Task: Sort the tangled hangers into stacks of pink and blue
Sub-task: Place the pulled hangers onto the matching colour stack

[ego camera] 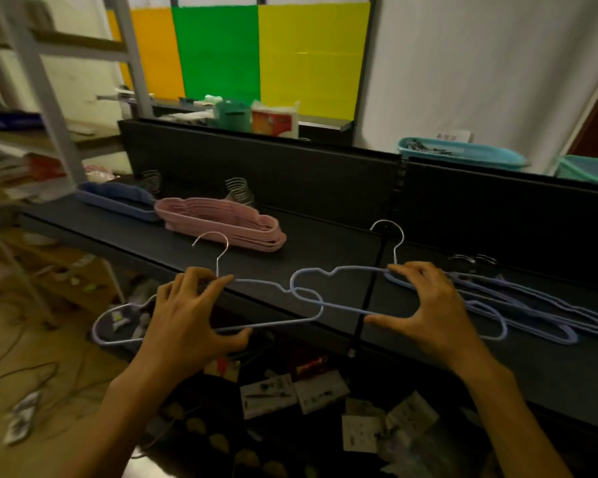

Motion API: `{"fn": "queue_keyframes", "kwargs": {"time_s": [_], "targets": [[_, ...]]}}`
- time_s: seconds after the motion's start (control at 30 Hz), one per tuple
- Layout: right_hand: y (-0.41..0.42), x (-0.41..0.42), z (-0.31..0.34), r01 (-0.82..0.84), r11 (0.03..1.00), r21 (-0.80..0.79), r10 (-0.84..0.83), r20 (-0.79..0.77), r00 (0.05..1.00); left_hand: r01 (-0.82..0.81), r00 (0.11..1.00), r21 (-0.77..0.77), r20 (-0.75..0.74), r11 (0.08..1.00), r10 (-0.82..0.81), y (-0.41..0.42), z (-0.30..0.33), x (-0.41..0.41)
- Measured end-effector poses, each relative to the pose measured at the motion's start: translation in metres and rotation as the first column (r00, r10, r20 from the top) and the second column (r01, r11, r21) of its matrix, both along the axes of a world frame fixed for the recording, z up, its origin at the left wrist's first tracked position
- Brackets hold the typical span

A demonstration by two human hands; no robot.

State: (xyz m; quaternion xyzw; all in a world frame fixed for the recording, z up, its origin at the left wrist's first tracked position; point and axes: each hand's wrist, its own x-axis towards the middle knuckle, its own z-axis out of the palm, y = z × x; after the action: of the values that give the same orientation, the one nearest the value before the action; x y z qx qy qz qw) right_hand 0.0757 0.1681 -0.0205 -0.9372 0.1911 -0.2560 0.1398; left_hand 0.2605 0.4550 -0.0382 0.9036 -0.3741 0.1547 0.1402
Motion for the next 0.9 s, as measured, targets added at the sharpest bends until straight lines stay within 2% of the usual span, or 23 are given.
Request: {"fn": "queue_keyframes", "kwargs": {"time_s": [0.23, 0.5, 0.67, 0.9], "targets": [[0.081, 0.111, 0.007, -0.115, 0.993, -0.018, 0.115, -0.017, 0.993, -0.143, 0.990, -0.054, -0.002, 0.988, 0.144, 0.109, -0.005, 0.064], [0.146, 0.245, -0.002, -0.229, 0.973, -0.020, 0.228, -0.042, 0.973, -0.261, 0.965, -0.065, -0.045, 0.963, 0.259, 0.189, -0.022, 0.154], [0.177, 0.331, -0.008, -0.250, 0.968, -0.023, 0.250, -0.007, 0.968, -0.270, 0.962, -0.055, -0.050, 0.961, 0.267, 0.221, -0.025, 0.235], [0.208, 0.432, 0.002, -0.194, 0.980, -0.036, 0.194, 0.005, 0.981, -0.200, 0.980, -0.022, 0.000, 0.979, 0.200, 0.237, -0.008, 0.356]]}}
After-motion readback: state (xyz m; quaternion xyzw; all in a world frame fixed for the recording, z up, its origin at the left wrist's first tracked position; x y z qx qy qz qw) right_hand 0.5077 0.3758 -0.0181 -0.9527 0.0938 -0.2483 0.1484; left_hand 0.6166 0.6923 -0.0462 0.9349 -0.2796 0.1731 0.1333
